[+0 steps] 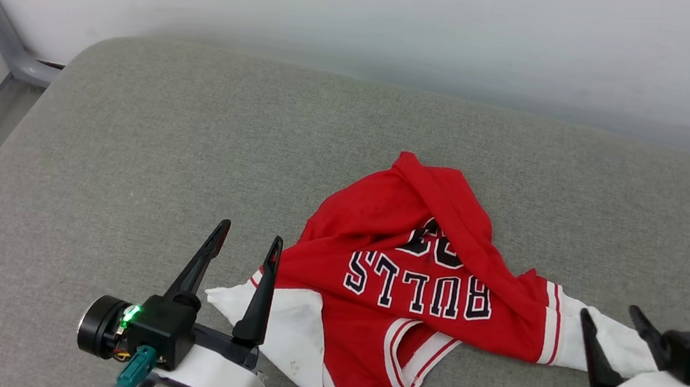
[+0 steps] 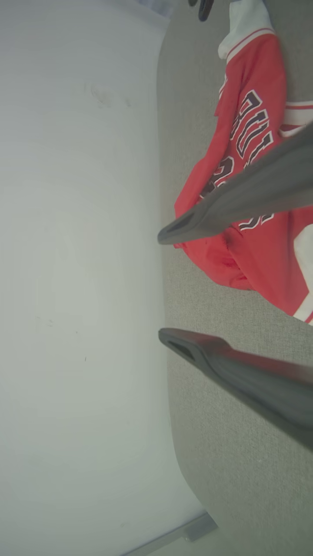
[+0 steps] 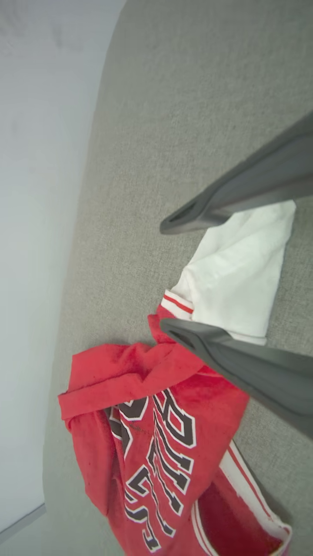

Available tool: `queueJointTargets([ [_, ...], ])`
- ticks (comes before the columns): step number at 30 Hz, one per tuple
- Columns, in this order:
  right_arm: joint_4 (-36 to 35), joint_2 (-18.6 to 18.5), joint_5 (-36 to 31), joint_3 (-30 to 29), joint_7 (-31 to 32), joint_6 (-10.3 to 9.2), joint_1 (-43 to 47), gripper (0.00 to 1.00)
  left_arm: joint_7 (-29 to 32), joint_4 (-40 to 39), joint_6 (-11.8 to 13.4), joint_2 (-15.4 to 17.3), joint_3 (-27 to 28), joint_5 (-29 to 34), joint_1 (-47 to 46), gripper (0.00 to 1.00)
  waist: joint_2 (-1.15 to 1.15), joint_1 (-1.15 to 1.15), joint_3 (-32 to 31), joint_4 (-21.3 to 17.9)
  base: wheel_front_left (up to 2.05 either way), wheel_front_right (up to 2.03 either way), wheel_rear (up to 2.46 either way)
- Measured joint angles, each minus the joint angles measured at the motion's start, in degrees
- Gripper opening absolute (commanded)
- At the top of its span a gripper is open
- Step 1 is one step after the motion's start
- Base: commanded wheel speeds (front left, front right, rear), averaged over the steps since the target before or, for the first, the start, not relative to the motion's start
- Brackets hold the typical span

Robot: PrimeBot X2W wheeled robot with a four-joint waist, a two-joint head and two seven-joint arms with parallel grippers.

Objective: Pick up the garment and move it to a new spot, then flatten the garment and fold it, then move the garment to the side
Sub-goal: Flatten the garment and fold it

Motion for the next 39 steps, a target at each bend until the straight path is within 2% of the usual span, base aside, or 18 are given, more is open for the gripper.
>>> queueJointTargets([
  [3, -2.78, -4.79, 2.76, 7.14, 8.65, 0.00, -1.70, 1.00, 0.00, -0.08, -0.86, -0.71, 0.66, 0.70, -0.53, 1.00, 0.00, 0.00, 1.00, 0.75, 0.00, 0.00, 0.00],
  [7, -5.60, -11.83, 8.32, 14.77, 23.71, 0.01, -6.56, 1.00, 0.00, 0.01, -1.69, -1.51, 0.80, 1.36, -1.49, 1.00, 0.00, 0.00, 2.49, 2.07, 0.00, 0.00, 0.00],
  [10, -5.86, -15.21, 12.49, 18.24, 34.70, 0.00, -10.66, 1.00, 0.00, 0.38, -2.20, -2.10, 0.63, 1.37, -1.99, 1.00, 0.00, 0.00, 3.44, 3.37, 0.00, 0.00, 0.00],
  [13, -5.24, -16.83, 14.89, 20.34, 41.89, 0.01, -14.36, 1.00, 0.00, 0.63, -2.46, -2.43, 0.30, 1.36, -2.57, 1.00, 0.00, 0.00, 4.34, 4.90, 0.00, 0.00, 0.00],
  [17, -3.00, -18.27, 15.85, 22.70, 47.22, 0.01, -16.78, 1.00, 0.00, 0.71, -2.49, -2.66, 0.13, 1.27, -3.11, 1.00, 0.00, 0.00, 5.41, 6.94, 0.00, 0.00, 0.00],
  [23, 1.09, -18.59, 16.59, 25.31, 46.95, 0.00, -17.92, 1.00, 0.00, 0.86, -2.49, -2.76, 0.49, 1.19, -3.31, 1.00, 0.00, 0.00, 6.31, 8.16, 0.00, 0.00, 0.00],
  [24, 1.69, -18.52, 16.93, 25.49, 46.60, 0.00, -18.05, 0.48, 0.00, 0.90, -2.48, -2.77, 0.53, 1.20, -3.30, 1.00, 0.00, 0.00, 6.19, 8.03, 0.00, 0.00, 0.00],
  [25, 1.97, -18.55, 17.03, 26.02, 45.77, -0.01, -18.13, 0.00, 0.00, 0.99, -2.48, -2.77, 0.51, 1.20, -3.27, 1.00, 0.00, 0.00, 6.06, 7.83, 0.00, 0.00, 0.00],
  [32, 1.44, -19.29, 20.17, 27.99, 38.55, 0.00, -17.28, 0.00, 0.00, 1.88, -2.83, -2.83, 0.31, 1.37, -2.74, 1.00, 0.00, 0.01, 4.02, 5.41, 0.00, 0.00, 0.00],
  [39, -4.66, -21.72, 24.25, 24.08, 37.46, 0.01, -13.78, 0.00, 0.00, 2.41, -3.02, -2.85, 0.48, 1.80, -0.79, 1.00, 0.00, 0.00, 0.37, 1.83, 0.00, 0.00, 0.00],
])
